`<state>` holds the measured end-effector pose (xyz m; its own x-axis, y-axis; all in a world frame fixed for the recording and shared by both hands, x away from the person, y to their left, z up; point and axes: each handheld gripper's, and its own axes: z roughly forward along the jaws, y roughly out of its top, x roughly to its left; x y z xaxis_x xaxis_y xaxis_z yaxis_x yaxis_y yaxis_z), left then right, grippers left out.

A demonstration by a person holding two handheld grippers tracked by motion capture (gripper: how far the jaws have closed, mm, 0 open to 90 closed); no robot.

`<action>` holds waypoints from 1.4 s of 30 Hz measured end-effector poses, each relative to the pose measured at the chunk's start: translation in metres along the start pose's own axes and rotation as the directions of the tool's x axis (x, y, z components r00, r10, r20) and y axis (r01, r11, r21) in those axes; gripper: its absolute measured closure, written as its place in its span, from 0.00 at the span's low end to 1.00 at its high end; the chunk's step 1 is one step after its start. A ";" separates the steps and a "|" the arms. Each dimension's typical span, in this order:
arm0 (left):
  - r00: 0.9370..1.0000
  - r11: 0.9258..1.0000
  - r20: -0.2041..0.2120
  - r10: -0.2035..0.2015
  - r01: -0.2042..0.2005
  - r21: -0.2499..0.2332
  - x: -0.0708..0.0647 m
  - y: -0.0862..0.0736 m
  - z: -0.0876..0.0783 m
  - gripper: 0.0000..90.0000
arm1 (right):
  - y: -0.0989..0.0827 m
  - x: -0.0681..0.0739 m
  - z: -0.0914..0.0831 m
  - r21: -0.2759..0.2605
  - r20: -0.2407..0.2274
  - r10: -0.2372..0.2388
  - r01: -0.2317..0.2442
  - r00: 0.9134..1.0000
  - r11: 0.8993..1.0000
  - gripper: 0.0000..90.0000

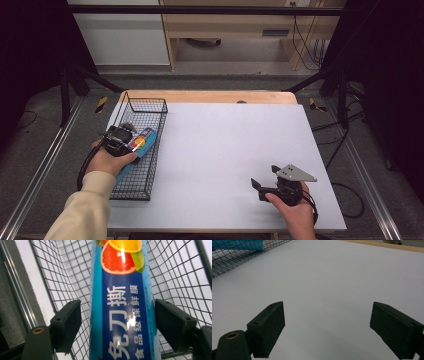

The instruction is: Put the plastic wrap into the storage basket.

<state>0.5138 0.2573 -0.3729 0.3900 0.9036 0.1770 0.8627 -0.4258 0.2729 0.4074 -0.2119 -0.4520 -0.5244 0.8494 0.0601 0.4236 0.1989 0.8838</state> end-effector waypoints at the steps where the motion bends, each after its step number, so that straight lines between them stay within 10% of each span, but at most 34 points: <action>1: 1.000 1.000 0.000 0.000 0.000 0.000 0.000 0.000 0.000 0.24 | 0.000 0.000 0.000 0.000 0.001 0.000 0.000 1.000 1.000 0.14; 13: 0.998 0.976 -0.062 0.010 -0.023 -0.215 -0.008 -0.011 -0.040 0.14 | 0.000 0.000 0.000 0.002 0.004 -0.004 0.004 1.000 1.000 0.14; 30: 0.995 0.892 -0.028 0.100 -0.102 -0.441 -0.043 -0.012 -0.061 0.08 | 0.002 -0.002 0.002 -0.009 0.012 -0.004 0.004 1.000 1.000 0.06; 42: 0.993 0.847 -0.034 0.110 -0.112 -0.520 -0.048 -0.014 -0.069 0.07 | 0.003 -0.004 0.001 -0.029 0.021 0.001 -0.001 1.000 1.000 0.06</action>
<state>0.4604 0.2163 -0.3197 0.4718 0.8490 0.2379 0.5192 -0.4856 0.7033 0.4114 -0.2145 -0.4503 -0.5083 0.8597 0.0517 0.4025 0.1840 0.8967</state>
